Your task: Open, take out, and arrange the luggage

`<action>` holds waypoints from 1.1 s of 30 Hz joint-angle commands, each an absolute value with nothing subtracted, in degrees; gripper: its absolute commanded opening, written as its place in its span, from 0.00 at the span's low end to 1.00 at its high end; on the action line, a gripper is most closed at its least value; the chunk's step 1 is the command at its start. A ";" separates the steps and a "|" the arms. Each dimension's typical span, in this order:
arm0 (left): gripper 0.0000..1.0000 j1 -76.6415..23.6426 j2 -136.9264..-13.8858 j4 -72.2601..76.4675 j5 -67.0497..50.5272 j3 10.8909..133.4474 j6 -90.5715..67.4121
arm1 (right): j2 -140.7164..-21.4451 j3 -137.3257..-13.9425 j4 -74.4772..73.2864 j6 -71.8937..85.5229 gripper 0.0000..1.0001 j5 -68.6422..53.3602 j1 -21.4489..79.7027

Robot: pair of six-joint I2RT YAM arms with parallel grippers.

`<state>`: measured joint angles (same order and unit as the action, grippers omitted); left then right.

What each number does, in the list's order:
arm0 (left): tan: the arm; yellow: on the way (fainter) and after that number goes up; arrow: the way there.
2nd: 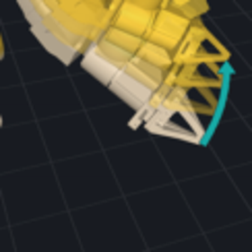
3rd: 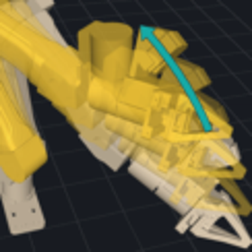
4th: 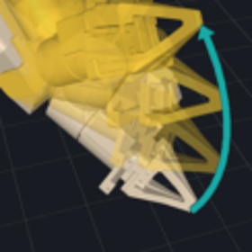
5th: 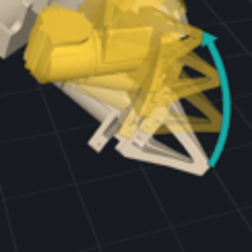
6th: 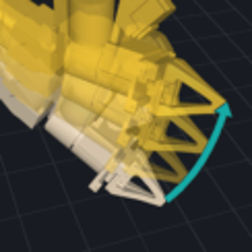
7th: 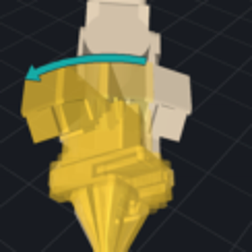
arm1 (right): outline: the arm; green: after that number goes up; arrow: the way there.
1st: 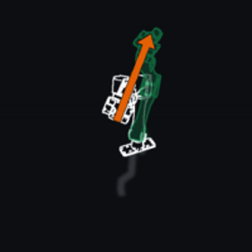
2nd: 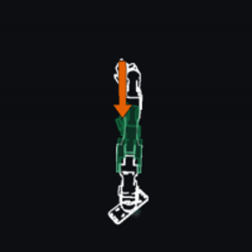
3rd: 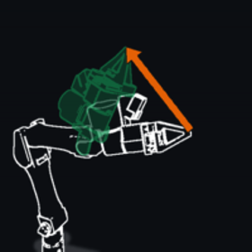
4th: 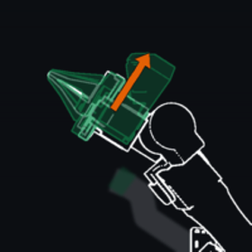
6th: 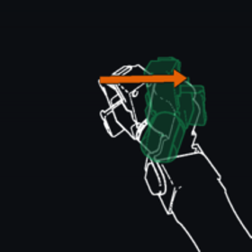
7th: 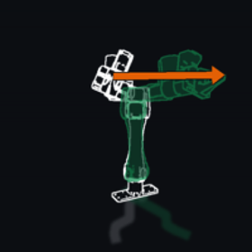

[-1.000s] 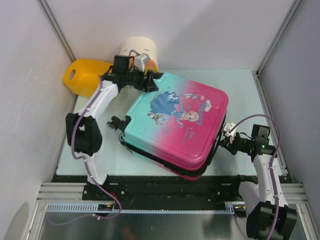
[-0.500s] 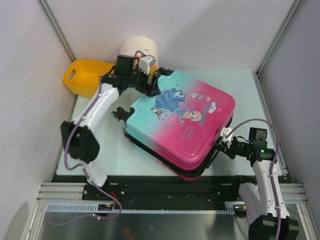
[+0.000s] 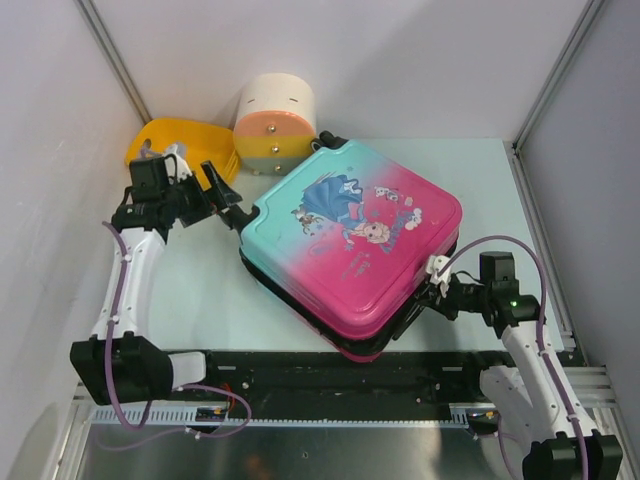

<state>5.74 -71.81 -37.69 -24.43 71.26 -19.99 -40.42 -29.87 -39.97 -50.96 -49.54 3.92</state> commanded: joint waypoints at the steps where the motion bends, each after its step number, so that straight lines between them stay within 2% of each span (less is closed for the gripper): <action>1: 1.00 5.19 -70.13 -36.83 -20.22 70.75 -29.53 | -39.38 -29.88 -34.37 -46.67 0.00 -53.79 7.20; 5: 0.99 5.19 -73.29 -36.83 -17.14 69.53 -33.74 | -38.32 -29.71 -33.14 -45.09 0.00 -52.30 8.87; 18: 0.94 1.15 -83.84 -36.65 -20.56 73.29 -39.73 | -38.23 -29.53 -31.29 -43.59 0.00 -51.15 10.46; 24: 0.84 0.79 -87.53 -33.66 -23.29 75.50 -41.13 | -38.58 -29.53 -30.76 -43.42 0.00 -51.07 10.98; 26: 0.78 0.79 -88.41 -33.14 -24.78 75.76 -41.40 | -38.67 -29.44 -30.41 -43.16 0.00 -50.98 11.16; 29: 0.62 0.79 -88.16 -32.00 -26.63 74.71 -41.05 | -38.76 -29.44 -29.88 -42.72 0.00 -50.71 11.51; 30: 0.51 0.79 -87.89 -31.73 -27.41 74.19 -40.78 | -38.76 -29.44 -29.80 -42.54 0.00 -50.71 11.69; 32: 0.39 1.14 -86.93 -31.29 -27.95 72.61 -39.73 | -38.67 -29.18 -29.45 -42.28 0.00 -50.71 11.78; 33: 0.25 1.32 -86.23 -31.12 -28.91 72.16 -39.20 | -38.58 -29.09 -29.10 -41.84 0.00 -50.71 12.21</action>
<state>1.54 -88.90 -34.09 -22.55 72.86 -40.05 -38.72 -28.93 -36.12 -43.40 -46.04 10.35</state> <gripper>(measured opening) 0.694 0.016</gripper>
